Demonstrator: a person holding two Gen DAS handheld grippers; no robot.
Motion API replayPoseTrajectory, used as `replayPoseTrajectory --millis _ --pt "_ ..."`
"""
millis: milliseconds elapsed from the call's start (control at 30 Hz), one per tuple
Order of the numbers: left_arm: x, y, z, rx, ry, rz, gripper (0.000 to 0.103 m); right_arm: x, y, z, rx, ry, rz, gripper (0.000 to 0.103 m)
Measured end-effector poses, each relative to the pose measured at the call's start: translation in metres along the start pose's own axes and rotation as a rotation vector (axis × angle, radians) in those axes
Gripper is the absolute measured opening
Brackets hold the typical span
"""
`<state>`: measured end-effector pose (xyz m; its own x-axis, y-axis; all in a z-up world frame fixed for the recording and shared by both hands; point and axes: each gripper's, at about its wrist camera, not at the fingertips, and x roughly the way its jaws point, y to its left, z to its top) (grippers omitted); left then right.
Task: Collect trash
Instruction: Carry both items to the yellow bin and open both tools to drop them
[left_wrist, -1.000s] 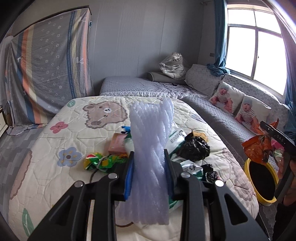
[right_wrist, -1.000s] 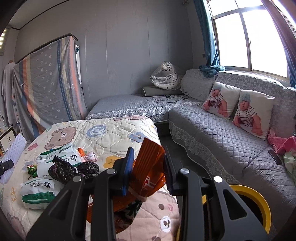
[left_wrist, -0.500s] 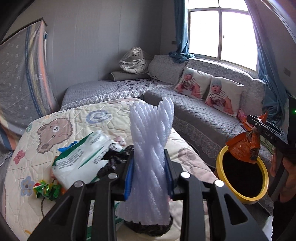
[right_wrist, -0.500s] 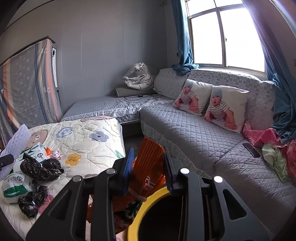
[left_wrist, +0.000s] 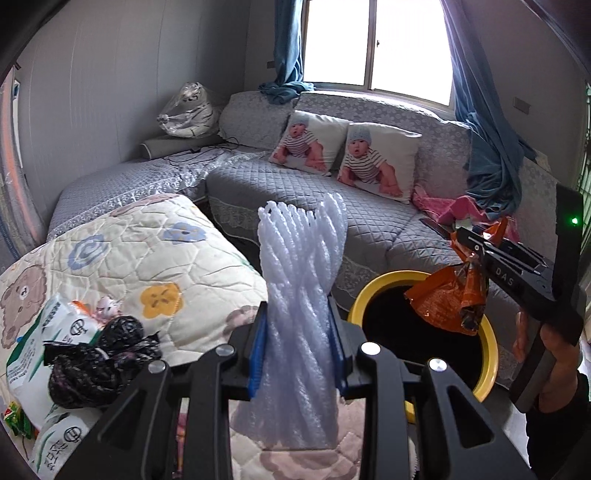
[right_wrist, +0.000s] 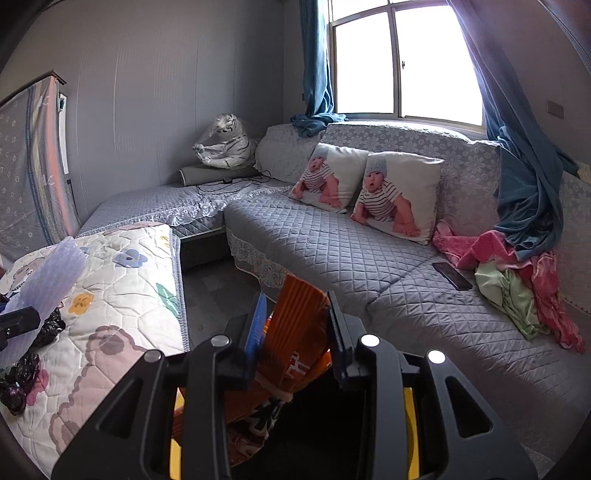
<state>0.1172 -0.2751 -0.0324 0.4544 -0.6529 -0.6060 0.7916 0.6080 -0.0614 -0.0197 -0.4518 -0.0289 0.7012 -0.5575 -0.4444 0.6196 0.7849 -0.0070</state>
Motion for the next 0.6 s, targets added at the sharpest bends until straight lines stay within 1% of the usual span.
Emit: replayPoseTrajectory --millis 133,233,400,500,600 --pt "0.025 -0.022 0.003 0.017 0.025 -0.060 0.028 0.004 -0.013 -0.011 0.001 0.016 -0.053 0.030" --pt "0.037 -0.035 0.003 0.024 0.037 -0.098 0.028 0.008 -0.021 -0.020 0.005 0.035 -0.071 0.031" --pt "0.061 -0.063 0.002 0.041 0.062 -0.139 0.028 0.013 -0.032 -0.033 0.003 0.064 -0.122 0.031" --pt "0.074 -0.075 0.000 0.049 0.086 -0.167 0.028 0.018 -0.040 -0.038 0.013 0.086 -0.138 0.031" --pt "0.085 -0.087 -0.003 0.058 0.104 -0.178 0.028 0.022 -0.046 -0.042 0.019 0.102 -0.154 0.032"
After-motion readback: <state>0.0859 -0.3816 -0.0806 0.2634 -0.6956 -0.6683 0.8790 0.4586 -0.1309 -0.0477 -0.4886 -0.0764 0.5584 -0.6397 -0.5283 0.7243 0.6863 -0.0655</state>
